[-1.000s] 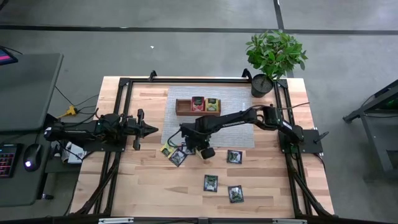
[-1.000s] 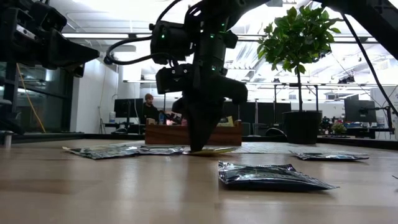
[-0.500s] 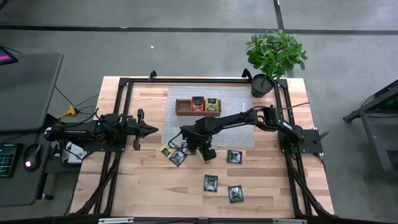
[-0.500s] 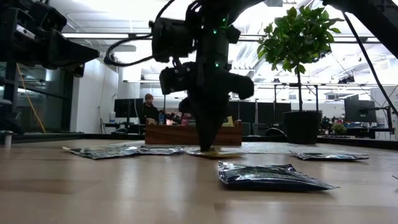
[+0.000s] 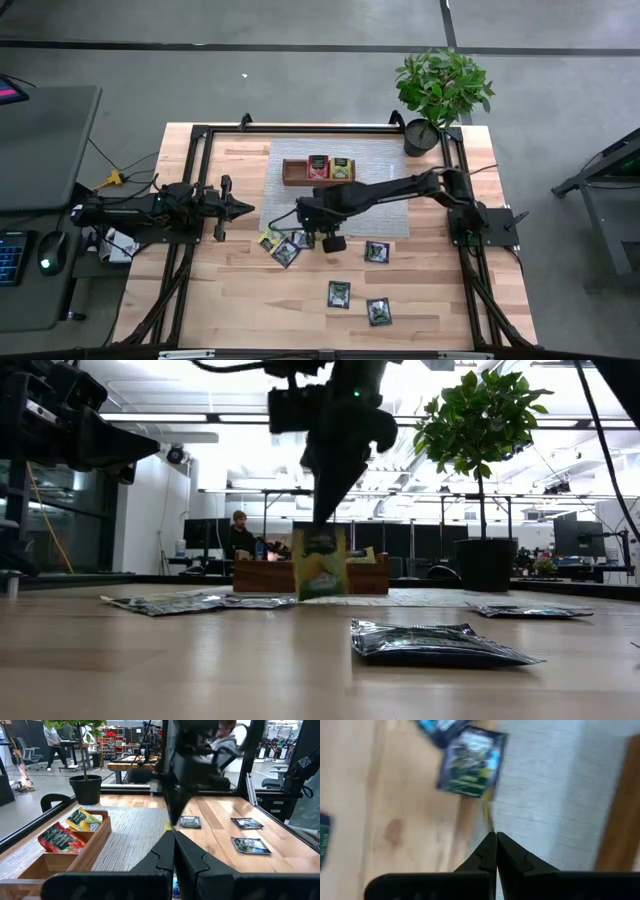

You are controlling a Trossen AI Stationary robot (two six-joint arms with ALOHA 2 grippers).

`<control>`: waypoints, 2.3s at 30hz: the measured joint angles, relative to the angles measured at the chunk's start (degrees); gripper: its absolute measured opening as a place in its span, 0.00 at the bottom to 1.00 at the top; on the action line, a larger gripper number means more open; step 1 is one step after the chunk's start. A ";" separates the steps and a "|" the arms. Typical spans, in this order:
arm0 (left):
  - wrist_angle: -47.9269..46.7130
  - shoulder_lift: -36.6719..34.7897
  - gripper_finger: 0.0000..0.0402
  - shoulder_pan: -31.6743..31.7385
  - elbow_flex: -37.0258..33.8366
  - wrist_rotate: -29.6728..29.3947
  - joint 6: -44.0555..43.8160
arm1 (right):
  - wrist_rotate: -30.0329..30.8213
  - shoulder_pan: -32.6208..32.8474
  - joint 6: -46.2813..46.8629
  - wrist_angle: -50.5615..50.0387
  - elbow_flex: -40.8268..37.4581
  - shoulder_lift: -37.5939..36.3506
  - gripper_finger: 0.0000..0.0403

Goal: Pick & Place Tea
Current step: Put the yellow tea bag into the right section of the wooden organizer

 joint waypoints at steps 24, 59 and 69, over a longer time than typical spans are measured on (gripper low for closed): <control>0.00 -0.01 0.00 -0.01 0.01 -0.02 0.00 | -7.23 -8.72 -17.39 4.40 -0.24 -3.99 0.03; 0.00 -0.02 0.00 0.00 0.00 -0.02 0.00 | -8.95 -11.36 -27.69 13.85 -0.24 8.53 0.55; 0.00 -0.02 0.00 -0.02 0.00 0.02 0.00 | -12.77 -11.89 -26.76 15.14 -0.20 10.35 0.55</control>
